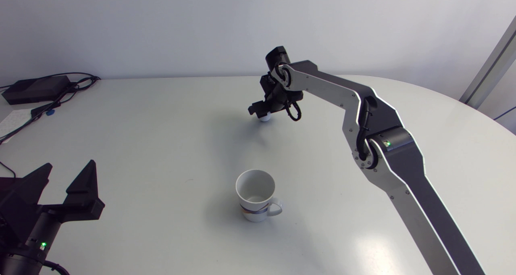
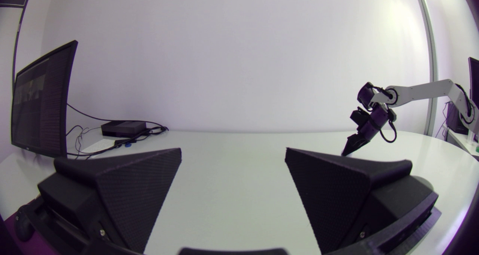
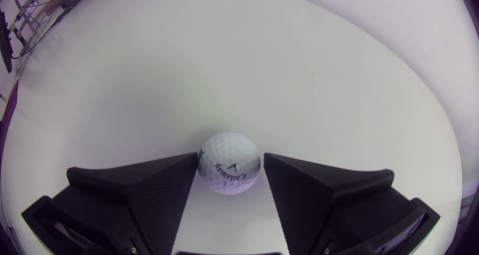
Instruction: Pick up the white golf ball from the table and place it into the cup.
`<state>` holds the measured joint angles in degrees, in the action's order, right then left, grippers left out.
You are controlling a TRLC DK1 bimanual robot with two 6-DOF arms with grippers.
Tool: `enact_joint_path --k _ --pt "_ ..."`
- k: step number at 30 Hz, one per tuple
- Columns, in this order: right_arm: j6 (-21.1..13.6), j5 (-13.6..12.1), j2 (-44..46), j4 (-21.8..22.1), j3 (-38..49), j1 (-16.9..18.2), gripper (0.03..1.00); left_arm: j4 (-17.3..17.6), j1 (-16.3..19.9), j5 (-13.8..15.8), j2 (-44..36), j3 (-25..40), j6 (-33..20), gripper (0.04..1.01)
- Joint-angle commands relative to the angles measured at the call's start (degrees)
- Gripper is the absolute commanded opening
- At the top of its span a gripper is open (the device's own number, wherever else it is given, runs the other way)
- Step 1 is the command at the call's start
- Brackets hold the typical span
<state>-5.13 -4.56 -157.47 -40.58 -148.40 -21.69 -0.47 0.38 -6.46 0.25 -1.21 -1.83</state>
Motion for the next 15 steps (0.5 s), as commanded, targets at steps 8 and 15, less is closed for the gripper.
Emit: enact_joint_path --k 8,15 --pt "0.99 -1.33 -2.40 -2.05 -1.46 0.42 0.569 -0.76 0.41 -0.13 -0.95 1.30 0.77 0.993" --pt "1.08 -1.68 -2.49 -2.14 -1.37 0.42 0.470 -0.76 0.41 -0.13 -0.95 1.30 0.77 0.993"
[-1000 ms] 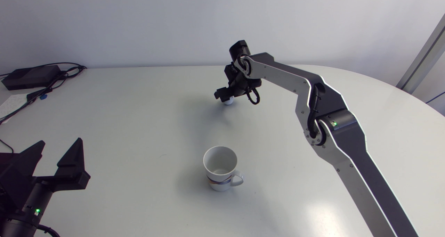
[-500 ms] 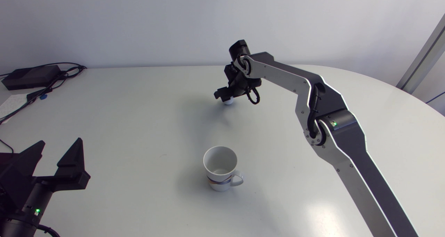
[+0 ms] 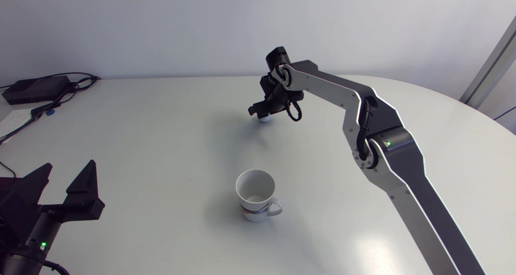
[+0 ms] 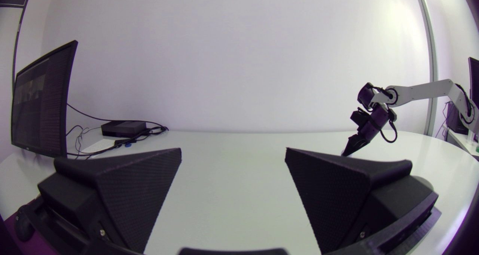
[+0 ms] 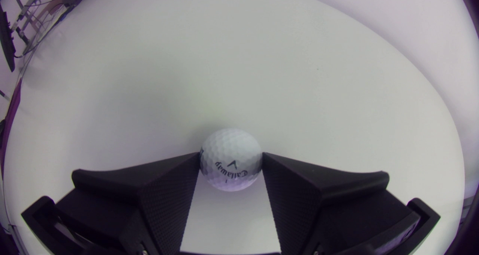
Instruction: Pick up the white golf ball from the table and place it into the cup.
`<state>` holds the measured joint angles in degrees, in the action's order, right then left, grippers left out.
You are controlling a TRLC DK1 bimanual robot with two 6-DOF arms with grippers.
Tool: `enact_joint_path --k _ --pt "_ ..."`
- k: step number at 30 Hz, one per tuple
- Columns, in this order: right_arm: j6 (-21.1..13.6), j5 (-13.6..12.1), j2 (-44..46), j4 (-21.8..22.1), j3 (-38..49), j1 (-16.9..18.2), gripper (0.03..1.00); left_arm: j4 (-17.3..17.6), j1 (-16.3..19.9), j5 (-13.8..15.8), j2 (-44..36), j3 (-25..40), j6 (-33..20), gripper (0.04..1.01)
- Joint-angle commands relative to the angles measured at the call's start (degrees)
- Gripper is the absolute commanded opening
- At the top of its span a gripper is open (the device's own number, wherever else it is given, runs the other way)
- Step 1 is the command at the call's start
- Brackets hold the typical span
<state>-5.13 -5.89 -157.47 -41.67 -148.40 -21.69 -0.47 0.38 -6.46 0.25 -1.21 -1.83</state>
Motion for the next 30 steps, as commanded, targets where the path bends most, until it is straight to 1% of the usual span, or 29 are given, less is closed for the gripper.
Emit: enact_joint_path --k 1,16,18,26,30 --pt "1.08 -0.35 -2.49 -1.04 -1.28 0.42 0.469 -0.76 0.41 -0.13 -0.87 1.30 0.77 0.993" --pt "1.08 0.35 0.67 -0.96 0.74 0.60 0.466 -0.76 0.41 -0.13 -0.95 1.30 0.77 0.993" --pt "1.08 0.44 1.99 -0.61 1.97 0.69 0.464 -0.76 0.41 -0.13 -0.95 1.30 0.77 0.993" --pt "1.08 0.70 7.79 3.09 9.71 0.51 0.466 -0.76 0.41 -0.13 -0.87 1.30 0.77 0.993" --pt "1.08 1.06 10.52 3.70 11.64 0.34 0.466 -0.76 0.41 -0.13 -0.87 1.30 0.77 0.993"
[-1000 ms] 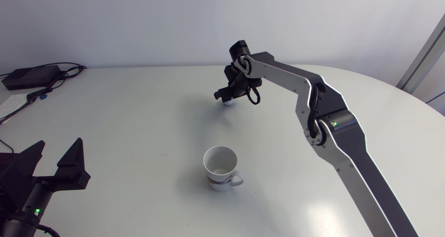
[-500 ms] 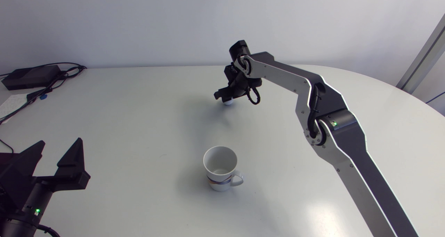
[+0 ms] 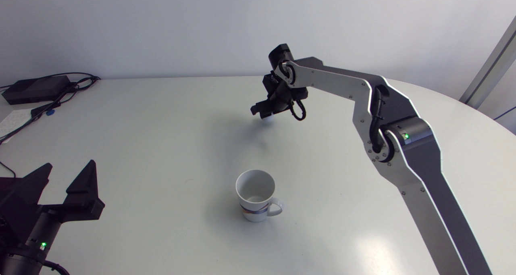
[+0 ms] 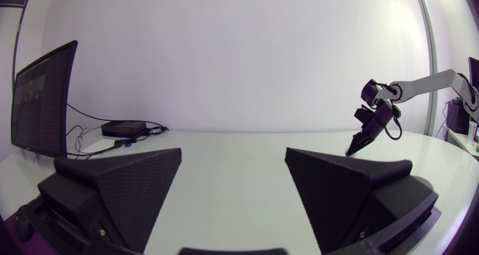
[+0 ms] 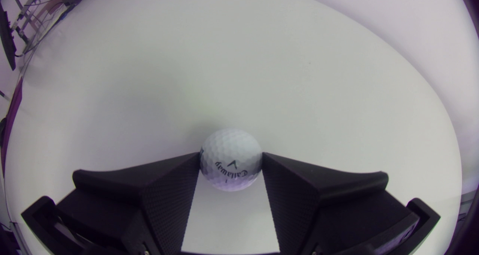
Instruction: Pick up the white golf ball from the table and place it into the cup.
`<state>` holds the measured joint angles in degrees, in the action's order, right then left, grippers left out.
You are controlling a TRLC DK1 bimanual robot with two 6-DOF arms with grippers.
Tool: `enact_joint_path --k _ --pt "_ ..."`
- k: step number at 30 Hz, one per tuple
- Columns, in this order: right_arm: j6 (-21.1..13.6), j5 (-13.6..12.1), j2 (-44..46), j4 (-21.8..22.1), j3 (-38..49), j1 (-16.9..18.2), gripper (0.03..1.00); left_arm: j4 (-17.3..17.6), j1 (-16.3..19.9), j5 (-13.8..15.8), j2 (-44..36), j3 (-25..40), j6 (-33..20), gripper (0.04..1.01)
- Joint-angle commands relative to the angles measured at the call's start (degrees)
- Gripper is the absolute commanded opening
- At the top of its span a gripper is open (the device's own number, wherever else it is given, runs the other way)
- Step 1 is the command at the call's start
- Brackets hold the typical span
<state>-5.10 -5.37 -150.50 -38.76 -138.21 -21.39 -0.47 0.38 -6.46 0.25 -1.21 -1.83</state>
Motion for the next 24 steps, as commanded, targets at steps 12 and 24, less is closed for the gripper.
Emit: enact_joint_path --k 12,24 --pt "1.06 1.50 14.27 3.08 9.63 -0.23 0.459 -0.76 0.41 -0.13 -0.95 1.30 0.77 0.993" --pt "1.06 2.64 31.23 6.16 24.57 -2.08 0.459 -0.76 0.41 -0.13 -0.95 1.30 0.77 0.993"
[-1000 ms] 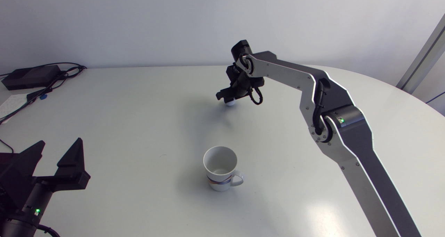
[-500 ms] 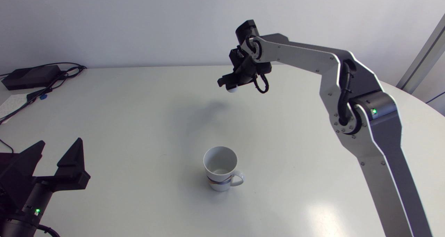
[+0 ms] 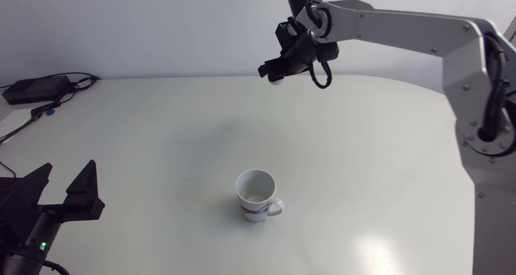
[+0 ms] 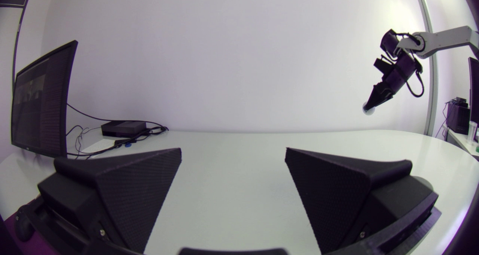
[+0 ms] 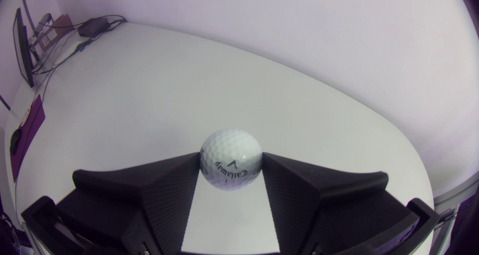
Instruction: Pick up the white golf ball from the table and place it into the cup.
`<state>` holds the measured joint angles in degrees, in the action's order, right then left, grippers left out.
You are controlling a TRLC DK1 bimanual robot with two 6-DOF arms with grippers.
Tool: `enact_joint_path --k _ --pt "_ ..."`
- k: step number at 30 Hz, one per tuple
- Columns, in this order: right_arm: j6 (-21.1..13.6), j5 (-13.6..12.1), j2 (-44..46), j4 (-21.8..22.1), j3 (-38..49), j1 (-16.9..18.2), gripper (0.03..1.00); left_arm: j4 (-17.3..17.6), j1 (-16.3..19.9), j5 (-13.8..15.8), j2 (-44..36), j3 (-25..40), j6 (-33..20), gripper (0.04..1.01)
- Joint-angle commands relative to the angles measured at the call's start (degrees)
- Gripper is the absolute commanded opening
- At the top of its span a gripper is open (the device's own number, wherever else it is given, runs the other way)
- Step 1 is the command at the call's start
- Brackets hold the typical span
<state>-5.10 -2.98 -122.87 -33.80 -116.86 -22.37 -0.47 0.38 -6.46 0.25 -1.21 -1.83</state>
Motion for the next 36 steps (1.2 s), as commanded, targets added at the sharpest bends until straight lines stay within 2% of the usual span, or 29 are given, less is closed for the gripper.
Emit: enact_joint_path --k 1,10,17,27,36 --pt "1.06 0.26 5.18 1.55 5.15 -1.36 0.459 -0.76 0.41 -0.13 -0.87 1.30 0.77 0.993" --pt "1.15 0.17 19.69 6.29 24.84 -3.56 0.459 -0.76 0.41 -0.13 -0.87 1.30 0.77 0.993" --pt "2.12 0.00 25.84 10.16 36.88 -5.31 0.459 -0.76 0.41 -0.13 -0.87 1.30 0.77 0.993" --pt "2.82 0.17 31.29 11.39 45.40 -8.04 0.459 -0.76 0.41 -0.13 -0.95 1.30 0.77 0.993" --pt "3.96 0.87 35.07 11.57 51.20 -12.35 0.459 -0.76 0.41 -0.13 -0.87 1.30 0.77 0.993"
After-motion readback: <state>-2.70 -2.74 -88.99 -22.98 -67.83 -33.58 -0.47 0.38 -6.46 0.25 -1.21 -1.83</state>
